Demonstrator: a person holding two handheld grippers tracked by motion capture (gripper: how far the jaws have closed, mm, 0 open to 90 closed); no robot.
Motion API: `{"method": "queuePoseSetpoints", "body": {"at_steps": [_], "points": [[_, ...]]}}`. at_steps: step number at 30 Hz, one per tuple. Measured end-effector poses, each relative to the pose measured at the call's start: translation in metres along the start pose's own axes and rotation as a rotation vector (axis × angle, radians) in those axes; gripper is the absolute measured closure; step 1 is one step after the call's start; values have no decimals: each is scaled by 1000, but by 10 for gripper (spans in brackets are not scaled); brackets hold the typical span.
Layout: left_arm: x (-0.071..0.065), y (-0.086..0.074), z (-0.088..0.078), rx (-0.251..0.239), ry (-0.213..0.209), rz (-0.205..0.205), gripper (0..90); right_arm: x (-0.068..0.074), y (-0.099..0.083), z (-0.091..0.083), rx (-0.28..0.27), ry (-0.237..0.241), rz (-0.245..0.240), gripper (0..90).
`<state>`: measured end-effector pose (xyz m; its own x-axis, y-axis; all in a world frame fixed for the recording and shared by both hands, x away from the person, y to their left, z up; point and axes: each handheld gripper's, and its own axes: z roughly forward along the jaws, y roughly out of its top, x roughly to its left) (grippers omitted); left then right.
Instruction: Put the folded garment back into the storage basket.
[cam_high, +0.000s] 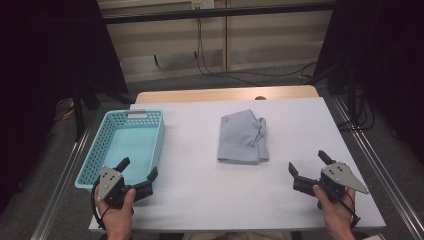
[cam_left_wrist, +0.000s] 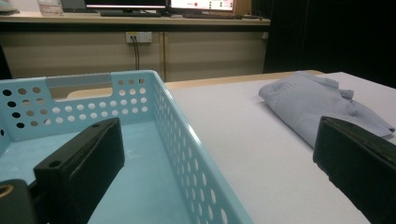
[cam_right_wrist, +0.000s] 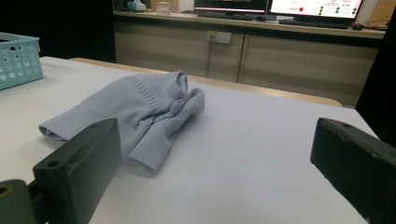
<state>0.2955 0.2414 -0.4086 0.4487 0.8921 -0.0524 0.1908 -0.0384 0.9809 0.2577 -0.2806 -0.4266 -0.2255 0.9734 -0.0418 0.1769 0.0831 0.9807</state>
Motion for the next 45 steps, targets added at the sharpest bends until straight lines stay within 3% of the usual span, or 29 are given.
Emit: {"method": "queuePoseSetpoints", "body": {"at_steps": [7,11,24,30,33,36,38,40,41,45], "points": [[0,1,2,12,-7,9,19,0,-1,1,12,13,-2,17],[-2,1,5,27,-26,-5,19,1,-2,2,20,24,-2,16],[-13,6,13,44,-77,31,19,6,-3,7,52,69,12,15],[-22,9,14,57,-127,54,22,14,-3,11,66,103,-4,15],[-28,9,17,73,-160,38,24,18,-2,12,77,109,-7,14],[-32,10,21,77,-176,66,31,20,-2,13,83,125,-5,12],[-34,11,22,81,-193,60,38,22,-2,15,92,129,-1,14],[-35,13,24,88,-181,66,40,23,-2,17,109,142,13,14],[-36,13,26,84,-198,48,51,24,-2,18,111,143,7,15],[-40,15,33,101,-224,54,49,28,-2,21,126,159,5,14]]}}
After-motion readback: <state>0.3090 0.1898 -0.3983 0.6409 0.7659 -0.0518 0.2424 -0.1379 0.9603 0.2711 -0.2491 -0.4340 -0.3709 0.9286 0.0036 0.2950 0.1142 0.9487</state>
